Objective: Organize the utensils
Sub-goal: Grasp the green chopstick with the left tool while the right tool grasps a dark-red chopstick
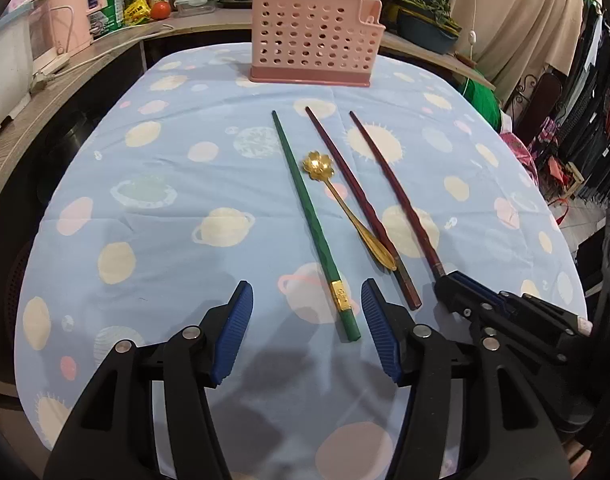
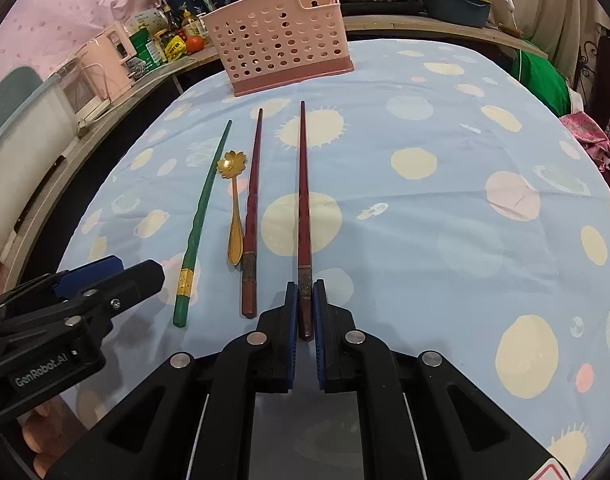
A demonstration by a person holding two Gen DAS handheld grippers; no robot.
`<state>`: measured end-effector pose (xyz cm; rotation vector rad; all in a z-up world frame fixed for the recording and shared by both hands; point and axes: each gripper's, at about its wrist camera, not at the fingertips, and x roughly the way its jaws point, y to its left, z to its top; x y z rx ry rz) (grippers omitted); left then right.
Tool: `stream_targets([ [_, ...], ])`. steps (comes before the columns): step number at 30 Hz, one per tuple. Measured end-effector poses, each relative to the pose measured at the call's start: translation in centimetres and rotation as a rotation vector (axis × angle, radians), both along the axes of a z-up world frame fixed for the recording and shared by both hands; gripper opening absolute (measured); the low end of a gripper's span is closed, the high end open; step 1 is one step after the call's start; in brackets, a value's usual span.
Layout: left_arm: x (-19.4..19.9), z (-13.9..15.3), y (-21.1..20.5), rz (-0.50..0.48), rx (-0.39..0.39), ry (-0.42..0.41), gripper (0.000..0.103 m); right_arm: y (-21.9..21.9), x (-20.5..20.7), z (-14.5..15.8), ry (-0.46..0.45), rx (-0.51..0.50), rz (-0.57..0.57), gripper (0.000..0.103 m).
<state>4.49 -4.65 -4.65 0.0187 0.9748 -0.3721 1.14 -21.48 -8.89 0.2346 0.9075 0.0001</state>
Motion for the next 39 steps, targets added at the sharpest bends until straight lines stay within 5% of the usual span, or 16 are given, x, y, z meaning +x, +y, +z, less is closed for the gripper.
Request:
stream_targets([
  [5,0.2,-1.2,-0.7,-0.005,0.014,0.025,0.048,-0.1,-0.4,0.0,0.001,-0.001,-0.001,0.007],
  [17,0.3,-1.8,-0.6,-0.009,0.027,0.033,0.008,-0.1,-0.6,-0.1,0.001,-0.002,-0.001,0.007],
  [27,0.3,-1.3,0.1,0.0,0.008,0.053,0.007,0.0,-1.7,1.0,-0.02,0.001,-0.001,0.007],
  [39,-0.1,4.2,2.3,0.041,-0.063,-0.036,0.007,-1.3,-2.9,6.7,-0.131,0.012,-0.04,0.007],
])
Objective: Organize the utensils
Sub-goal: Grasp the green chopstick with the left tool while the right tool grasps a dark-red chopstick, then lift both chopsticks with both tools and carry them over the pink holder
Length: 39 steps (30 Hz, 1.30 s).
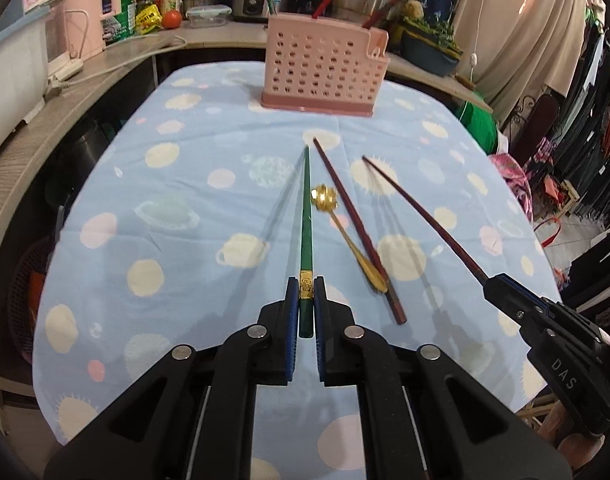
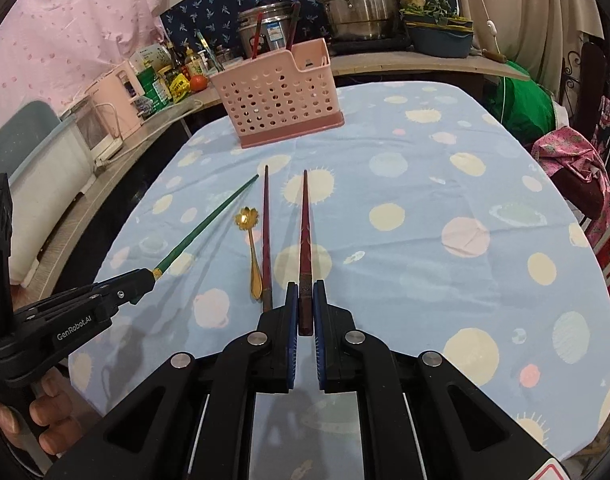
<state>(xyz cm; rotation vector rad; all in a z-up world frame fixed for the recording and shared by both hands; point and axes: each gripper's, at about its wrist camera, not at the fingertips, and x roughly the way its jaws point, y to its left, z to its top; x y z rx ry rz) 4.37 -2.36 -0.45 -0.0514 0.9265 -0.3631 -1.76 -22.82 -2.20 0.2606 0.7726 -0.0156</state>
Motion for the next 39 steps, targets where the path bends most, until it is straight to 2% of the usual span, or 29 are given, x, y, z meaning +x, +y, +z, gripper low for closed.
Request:
stream_targets([
  [9,1.8,5.7,1.6,0.046,-0.06,-0.096,0.007,-1.5,1.0,6.0,-0.136,0.026,-0.019,0.007],
  [16,4.0,9.8,1.6,0.057,-0.075,-0.183,0.007,-2.4,2.9,9.5,-0.214,0.028,-0.027,0.007],
  [19,5.2,11.0,1.3,0.052,-0.089,-0.196,0.007,-2.5,4.1,10.8,-0.235,0.019,-0.026,0.007],
  [24,8.1,13.2,0.9,0.05,-0.115,-0.206,0.007,-3.4,6.7,13.0,-0.267,0.035,-0.027,0.007],
  [30,11.0,16.5,0.9,0.059,-0.137,-0.261,0.007,-4.7,9.9,16.3,-0.335,0.051,-0.043,0.007],
  [39,15.8,23.2,0.0,0.089,-0.153,-0.406,0.007,-5.4,16.4,22.2,-0.474,0.058,-0.054,0.007],
])
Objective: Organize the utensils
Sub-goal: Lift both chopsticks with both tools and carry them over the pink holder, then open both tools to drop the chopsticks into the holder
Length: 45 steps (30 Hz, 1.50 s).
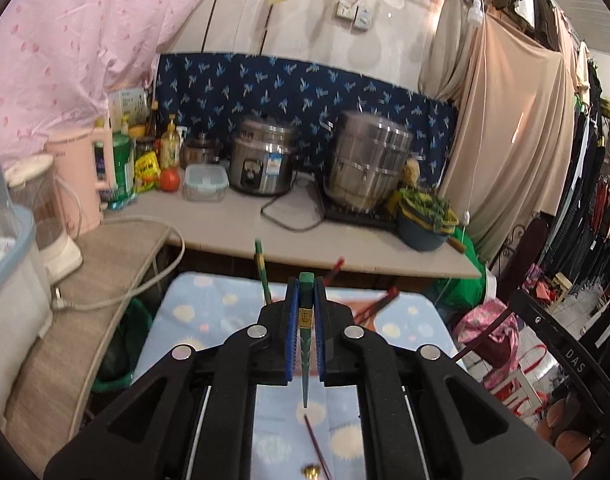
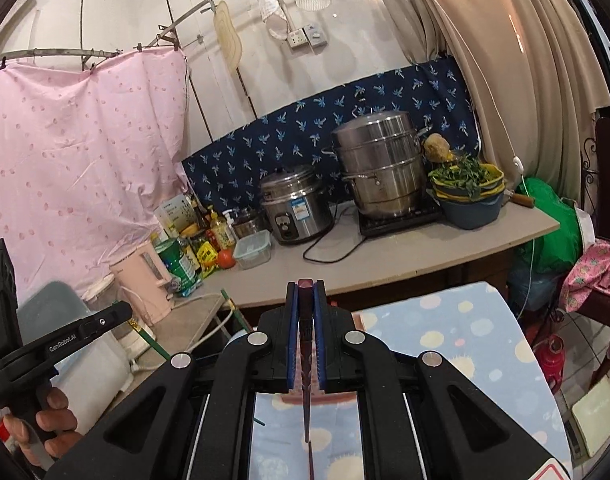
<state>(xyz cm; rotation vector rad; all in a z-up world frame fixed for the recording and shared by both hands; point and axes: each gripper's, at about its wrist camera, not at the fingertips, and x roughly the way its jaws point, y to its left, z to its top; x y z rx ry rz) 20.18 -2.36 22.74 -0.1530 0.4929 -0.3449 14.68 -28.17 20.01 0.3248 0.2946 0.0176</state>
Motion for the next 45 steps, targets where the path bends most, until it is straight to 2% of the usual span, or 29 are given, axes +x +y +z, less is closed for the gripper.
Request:
stream_targets([
  [6,3.3,2.8,-0.9,0.041,0.0,-0.095,0.007,-0.2,4.7,2.6,-0.065,0.001,-0.021,0.007],
  [11,6.5,3.6,-1.4,0.062,-0.005,-0.132,0.007,-0.5,8.6,2.2,-0.05,0.012,-0.025,0.007],
  [15,8.4,2.4,-2.1,0.065,0.018,-0.112,0.007,-0.7,11.3,0.1,0.003,0.009,-0.023,0.007],
  [23,11.6,-2.2,-2.6,0.058,0.034,0.0,0.007,-0.6,14.1,-4.3,0.105,0.019,-0.008,0.007],
  [27,11.9,-3.7,-2.9,0.046,0.037,0.036,0.007,-0.5,14.4,-5.0,0.123,0.018,-0.012,0.008],
  [30,11.7,-4.1,-2.8,0.044,0.03,0.038,0.008,-0.5,13.9,-5.1,0.123,0.017,-0.011,0.016],
  [32,11.5,-4.3,-2.8,0.043,0.028,0.047,0.015,-0.3,13.4,-5.0,0.121,0.008,-0.011,0.018],
  [34,11.0,-4.4,-2.6,0.051,0.025,0.048,0.029,0.0,12.8,-4.8,0.119,-0.004,-0.004,0.02],
  [35,10.9,-4.5,-2.5,0.054,0.026,0.048,0.03,0.2,12.4,-4.7,0.117,-0.011,-0.004,0.022],
  [45,7.2,-5.0,-2.2,0.056,0.053,0.063,0.031,2.0,7.8,-5.0,0.122,-0.035,0.031,0.025],
])
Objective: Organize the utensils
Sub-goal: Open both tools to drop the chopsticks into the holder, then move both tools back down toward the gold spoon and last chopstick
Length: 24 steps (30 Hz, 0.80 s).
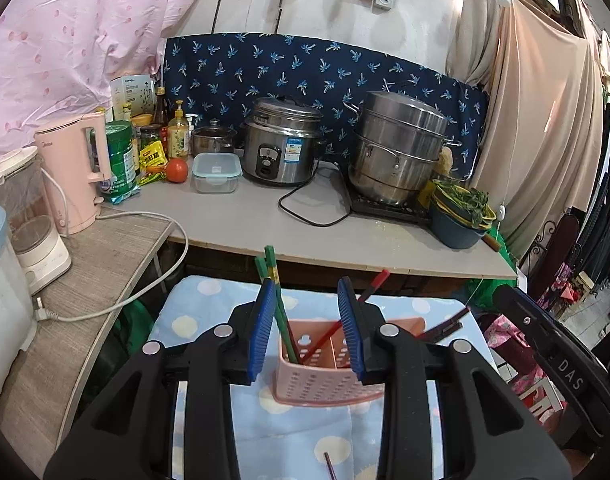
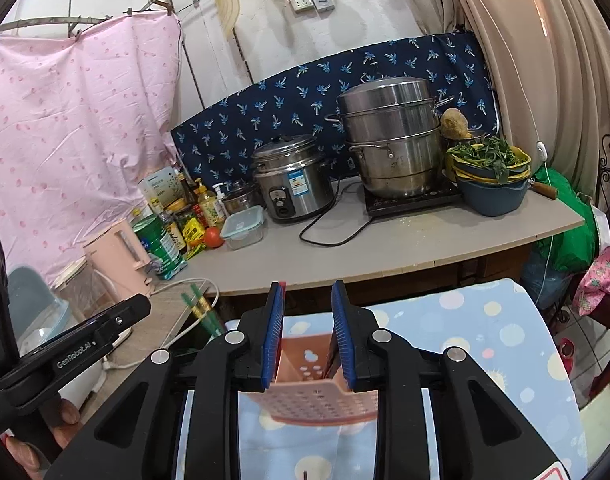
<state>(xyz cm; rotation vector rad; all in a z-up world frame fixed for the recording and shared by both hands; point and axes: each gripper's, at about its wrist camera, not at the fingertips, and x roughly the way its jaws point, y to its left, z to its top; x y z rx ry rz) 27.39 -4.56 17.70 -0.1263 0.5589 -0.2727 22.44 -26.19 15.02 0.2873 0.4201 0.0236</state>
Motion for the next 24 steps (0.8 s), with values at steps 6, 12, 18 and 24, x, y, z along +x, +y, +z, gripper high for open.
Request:
stream_targets([
  [6,-2.7,-0.9,0.5,-0.002,0.016,0.019,0.031,1.2,-3.8,-1.4,0.029,-0.041,0.01,0.025],
  [12,-5.9,-3.0,0.9,-0.018,0.046,0.047,0.031,2.1,-7.9,-3.9,0.081,-0.075,0.023,0.028],
  [18,-9.3,-6.0,1.5,-0.025,0.066,0.086,0.031,3.3,-12.3,-8.1,0.166,-0.091,0.052,0.028],
  [24,-12.6,-9.5,2.0,-0.032,0.096,0.146,0.031,4.4,-15.8,-12.1,0.24,-0.093,0.068,0.028],
])
